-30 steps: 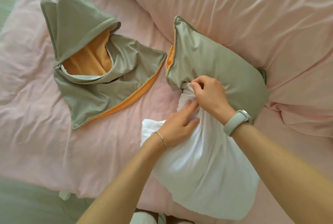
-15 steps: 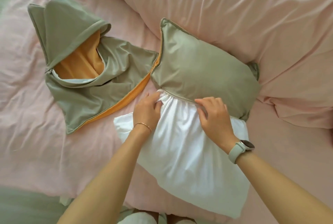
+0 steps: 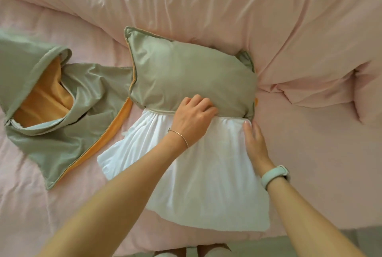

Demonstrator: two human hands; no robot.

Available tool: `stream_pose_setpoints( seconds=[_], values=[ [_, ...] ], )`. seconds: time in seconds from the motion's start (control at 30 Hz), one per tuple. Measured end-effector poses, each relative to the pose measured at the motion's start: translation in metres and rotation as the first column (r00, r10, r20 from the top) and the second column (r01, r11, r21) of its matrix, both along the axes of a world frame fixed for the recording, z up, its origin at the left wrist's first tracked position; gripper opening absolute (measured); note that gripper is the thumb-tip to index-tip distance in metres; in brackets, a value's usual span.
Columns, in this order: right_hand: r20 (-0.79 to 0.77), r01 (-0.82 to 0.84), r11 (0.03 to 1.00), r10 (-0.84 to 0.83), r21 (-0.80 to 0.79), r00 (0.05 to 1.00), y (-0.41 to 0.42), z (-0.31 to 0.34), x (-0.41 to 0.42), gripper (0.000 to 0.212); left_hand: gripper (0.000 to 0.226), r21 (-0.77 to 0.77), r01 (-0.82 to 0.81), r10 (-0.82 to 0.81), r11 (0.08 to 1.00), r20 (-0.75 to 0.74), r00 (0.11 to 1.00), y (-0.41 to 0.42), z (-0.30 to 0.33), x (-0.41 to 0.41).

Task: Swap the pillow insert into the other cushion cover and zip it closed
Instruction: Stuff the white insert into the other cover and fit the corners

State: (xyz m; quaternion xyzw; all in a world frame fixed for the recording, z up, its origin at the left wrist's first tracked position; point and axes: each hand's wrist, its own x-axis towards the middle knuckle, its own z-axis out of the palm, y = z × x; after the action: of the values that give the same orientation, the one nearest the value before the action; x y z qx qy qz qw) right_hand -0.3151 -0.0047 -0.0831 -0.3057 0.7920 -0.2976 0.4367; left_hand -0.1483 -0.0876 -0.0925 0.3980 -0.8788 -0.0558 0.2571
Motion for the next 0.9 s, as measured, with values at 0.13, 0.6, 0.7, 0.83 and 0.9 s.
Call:
stream_pose_setpoints(
  seconds=[0.13,0.6,0.7,0.83,0.9],
  values=[
    [0.058,0.072,0.997,-0.073,0.02,0.996,0.0,-0.013,-0.008,0.018,0.01,-0.039,0.141,-0.135,0.989,0.127,0.983,-0.004,0.003,-0.008],
    [-0.208,0.109,0.88,-0.227,-0.463,0.952,-0.015,0.123,-0.047,0.013,0.007,0.73,0.052,0.245,0.681,-0.294,0.924,0.002,0.103,-0.042],
    [-0.353,-0.107,0.898,-0.056,-0.426,0.934,-0.023,0.142,-0.043,0.03,0.019,0.804,0.013,0.466,0.594,-0.357,0.809,0.034,0.1,-0.047],
    [-0.469,-0.341,0.892,0.175,-0.296,0.866,-0.021,0.124,-0.012,0.031,0.008,0.622,-0.21,0.53,0.754,-0.387,0.755,0.042,0.1,-0.032],
    [-0.451,-0.404,0.868,0.249,-0.289,0.857,-0.016,0.129,-0.006,0.036,0.01,0.47,-0.226,0.447,0.853,-0.434,0.782,0.029,0.112,-0.029]
  ],
)
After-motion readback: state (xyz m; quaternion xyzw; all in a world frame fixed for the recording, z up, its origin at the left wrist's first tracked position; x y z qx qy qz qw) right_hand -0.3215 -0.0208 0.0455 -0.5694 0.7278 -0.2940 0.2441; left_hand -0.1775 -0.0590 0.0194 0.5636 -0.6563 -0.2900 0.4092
